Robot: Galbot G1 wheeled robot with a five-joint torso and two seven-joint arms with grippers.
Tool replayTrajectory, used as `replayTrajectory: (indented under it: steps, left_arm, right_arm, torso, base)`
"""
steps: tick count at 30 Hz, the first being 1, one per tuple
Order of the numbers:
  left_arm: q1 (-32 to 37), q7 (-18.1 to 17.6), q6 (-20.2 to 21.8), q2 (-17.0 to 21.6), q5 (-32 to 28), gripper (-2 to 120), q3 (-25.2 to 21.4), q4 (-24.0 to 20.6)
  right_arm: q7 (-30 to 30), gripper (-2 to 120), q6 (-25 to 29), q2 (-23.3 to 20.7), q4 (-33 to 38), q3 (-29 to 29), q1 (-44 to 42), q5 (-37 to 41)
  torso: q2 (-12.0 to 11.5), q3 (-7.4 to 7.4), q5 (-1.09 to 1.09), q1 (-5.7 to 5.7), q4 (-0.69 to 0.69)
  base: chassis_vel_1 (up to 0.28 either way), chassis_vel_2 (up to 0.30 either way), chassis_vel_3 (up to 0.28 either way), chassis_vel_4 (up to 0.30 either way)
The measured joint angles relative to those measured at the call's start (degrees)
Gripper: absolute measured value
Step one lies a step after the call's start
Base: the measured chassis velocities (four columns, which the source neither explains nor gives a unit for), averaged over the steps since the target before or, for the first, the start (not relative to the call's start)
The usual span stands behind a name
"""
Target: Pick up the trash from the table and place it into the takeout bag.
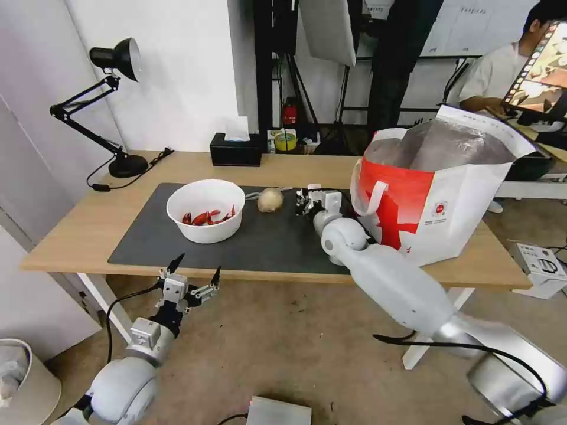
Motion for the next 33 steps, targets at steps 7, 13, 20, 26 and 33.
replayTrajectory:
  steps: [7, 13, 20, 26, 33]
  left_arm:
    - [0.0, -0.2, 0.0, -0.2, 0.0, 100, 0.1, -0.3]
    - [-0.2, -0.5, 0.0, 0.1, -0.1, 100, 0.2, -0.8]
    - [-0.9, -1.3, 0.2, 0.1, -0.1, 100, 1.8, -0.8]
    - [-2.0, -1.9, 0.4, 0.1, 0.0, 100, 3.4, -1.0]
    - [-2.1, -2.6, 0.5, 0.3, 0.0, 100, 4.5, -1.3]
  right_arm:
    - [3.2, 0, -0.8, -7.8, 17.3, 5.3, -6.8, 0.4]
    - [4.1, 0, -0.9, -15.1, 26.5, 13.5, -7.5, -0.7]
    - [3.6, 0, -1.6, -22.7, 26.8, 22.4, -2.1, 1.7]
    - [7.2, 0, -5.6, -25.2, 20.4, 25.2, 0.1, 9.3]
    - [13.6, 0, -10.4, -23.8, 15.7, 25.2, -0.1, 18.1]
  torso:
    - [0.0, -0.01, 0.01, -0.01, -0.01]
    - [0.0, -0.01, 0.0, -0.01, 0.0]
    - [0.0, -0.01, -0.01, -0.01, 0.0]
    - [0.0, -0.01, 0.02, -0.01, 0.0]
    - [0.0, 0.0, 0.0, -0.01, 0.01]
  base:
    - [0.0, 0.0, 0.0, 0.0]
    - [0.0, 0.0, 0.0, 0.0]
    - [0.0, 0.0, 0.0, 0.0]
    - [0.0, 0.0, 0.0, 0.0]
    - [0.0, 0.0, 0.0, 0.0]
